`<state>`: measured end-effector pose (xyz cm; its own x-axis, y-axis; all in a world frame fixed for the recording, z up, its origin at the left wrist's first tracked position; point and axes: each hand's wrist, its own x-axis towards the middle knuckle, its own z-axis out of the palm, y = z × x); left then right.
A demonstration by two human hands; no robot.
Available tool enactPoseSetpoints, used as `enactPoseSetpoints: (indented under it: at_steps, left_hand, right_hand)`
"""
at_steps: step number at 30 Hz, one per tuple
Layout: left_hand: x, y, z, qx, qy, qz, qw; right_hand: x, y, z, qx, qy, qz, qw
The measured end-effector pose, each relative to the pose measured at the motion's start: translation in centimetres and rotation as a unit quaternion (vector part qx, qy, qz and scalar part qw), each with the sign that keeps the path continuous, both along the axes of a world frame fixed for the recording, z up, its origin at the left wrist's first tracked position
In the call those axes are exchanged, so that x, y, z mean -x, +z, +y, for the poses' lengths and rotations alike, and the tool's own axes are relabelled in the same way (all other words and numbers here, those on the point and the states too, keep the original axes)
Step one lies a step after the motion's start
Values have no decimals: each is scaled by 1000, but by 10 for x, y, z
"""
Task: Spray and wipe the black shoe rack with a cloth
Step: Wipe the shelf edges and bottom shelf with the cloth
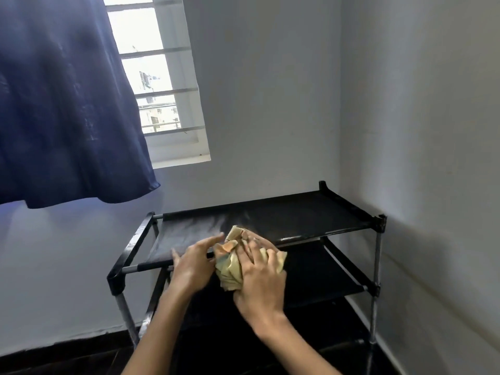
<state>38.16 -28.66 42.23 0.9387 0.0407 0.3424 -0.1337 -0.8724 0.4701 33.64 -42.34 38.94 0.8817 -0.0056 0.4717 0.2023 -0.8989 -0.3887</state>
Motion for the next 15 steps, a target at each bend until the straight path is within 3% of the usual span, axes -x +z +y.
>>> enactPoseSetpoints:
  at_steps: [5, 10, 15]
  left_hand:
    - [-2, -15, -15, 49, 17, -88, 995]
    - [-6, -15, -18, 77, 26, -88, 993]
    - [-7, -15, -18, 72, 34, -73, 994]
  right_hand:
    - [-11, -9, -33, -4, -46, -24, 999]
    - [-21, 8, -86, -47, -168, 20, 985]
    - [-18, 20, -31, -45, -94, 33, 994]
